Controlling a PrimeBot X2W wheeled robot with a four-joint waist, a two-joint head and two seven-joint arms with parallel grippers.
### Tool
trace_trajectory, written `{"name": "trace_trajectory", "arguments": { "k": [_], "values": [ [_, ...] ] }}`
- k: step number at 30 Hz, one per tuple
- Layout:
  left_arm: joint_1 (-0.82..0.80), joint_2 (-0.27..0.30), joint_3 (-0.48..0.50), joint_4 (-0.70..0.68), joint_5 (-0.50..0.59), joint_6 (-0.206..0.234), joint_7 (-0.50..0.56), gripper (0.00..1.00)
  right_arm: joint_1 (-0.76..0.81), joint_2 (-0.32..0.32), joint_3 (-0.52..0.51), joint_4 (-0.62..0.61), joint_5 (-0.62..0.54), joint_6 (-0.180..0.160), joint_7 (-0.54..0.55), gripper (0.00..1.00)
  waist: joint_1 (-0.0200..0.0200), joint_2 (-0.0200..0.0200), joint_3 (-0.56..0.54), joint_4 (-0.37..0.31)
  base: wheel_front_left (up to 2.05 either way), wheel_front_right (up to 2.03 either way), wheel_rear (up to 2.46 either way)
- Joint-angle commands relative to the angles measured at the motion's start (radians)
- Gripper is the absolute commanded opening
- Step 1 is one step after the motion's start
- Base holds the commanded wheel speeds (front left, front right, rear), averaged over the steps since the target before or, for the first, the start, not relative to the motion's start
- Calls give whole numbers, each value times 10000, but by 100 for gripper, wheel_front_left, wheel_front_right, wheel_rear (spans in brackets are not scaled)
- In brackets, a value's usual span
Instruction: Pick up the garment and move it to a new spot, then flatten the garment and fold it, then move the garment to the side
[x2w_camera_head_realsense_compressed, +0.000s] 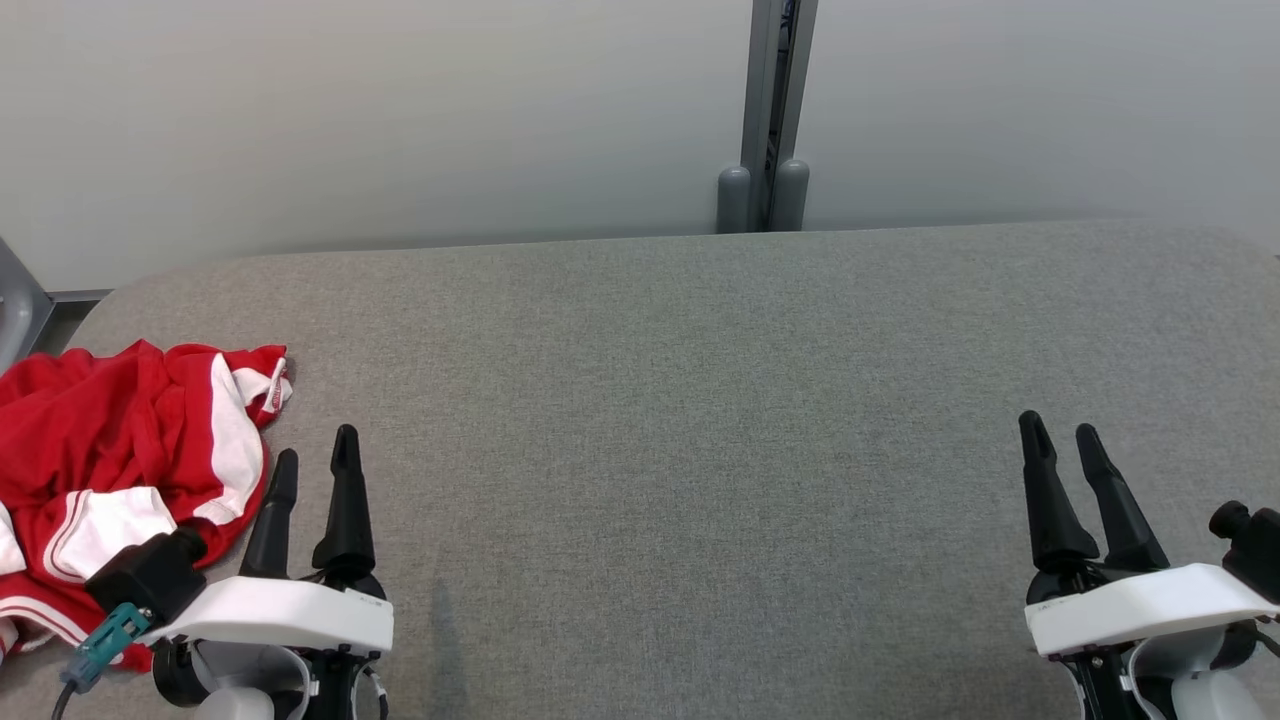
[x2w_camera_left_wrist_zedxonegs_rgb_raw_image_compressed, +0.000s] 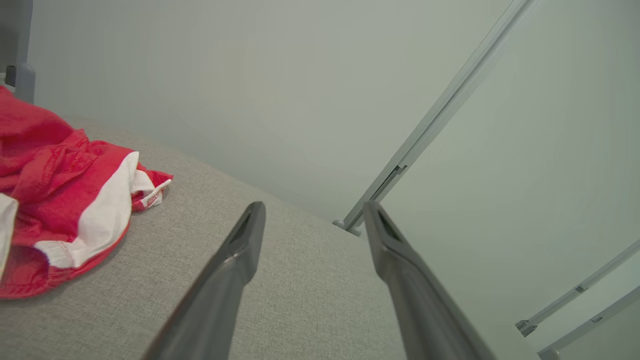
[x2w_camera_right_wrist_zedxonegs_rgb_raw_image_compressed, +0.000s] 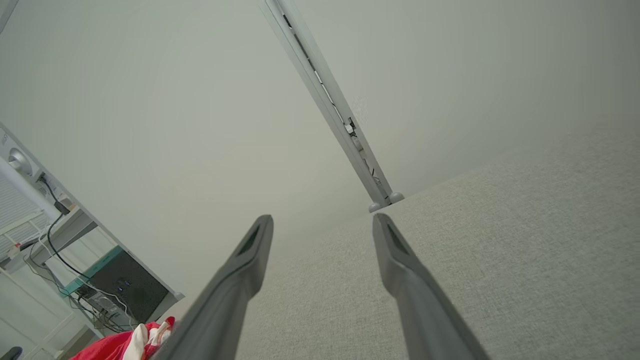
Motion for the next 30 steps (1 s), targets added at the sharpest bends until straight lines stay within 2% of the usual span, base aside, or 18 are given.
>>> {"name": "trace_trajectory", "arguments": {
  "k": [1,10,30],
  "values": [
    [-268,67,-54,-89,399,80,-102,100,-220,-64,-36,-78,-428,16,-142,100,0,0,-2,5,0,0,0],
    [-290,77,-247,22,1599,317,-344,100,-245,13,-110,-74,-1805,17,-384,100,0,0,-6,15,0,0,0],
    [-327,93,-441,164,3466,618,-850,100,-301,81,-71,53,-3822,19,-883,100,0,0,-56,24,0,0,0]
  ]
}}
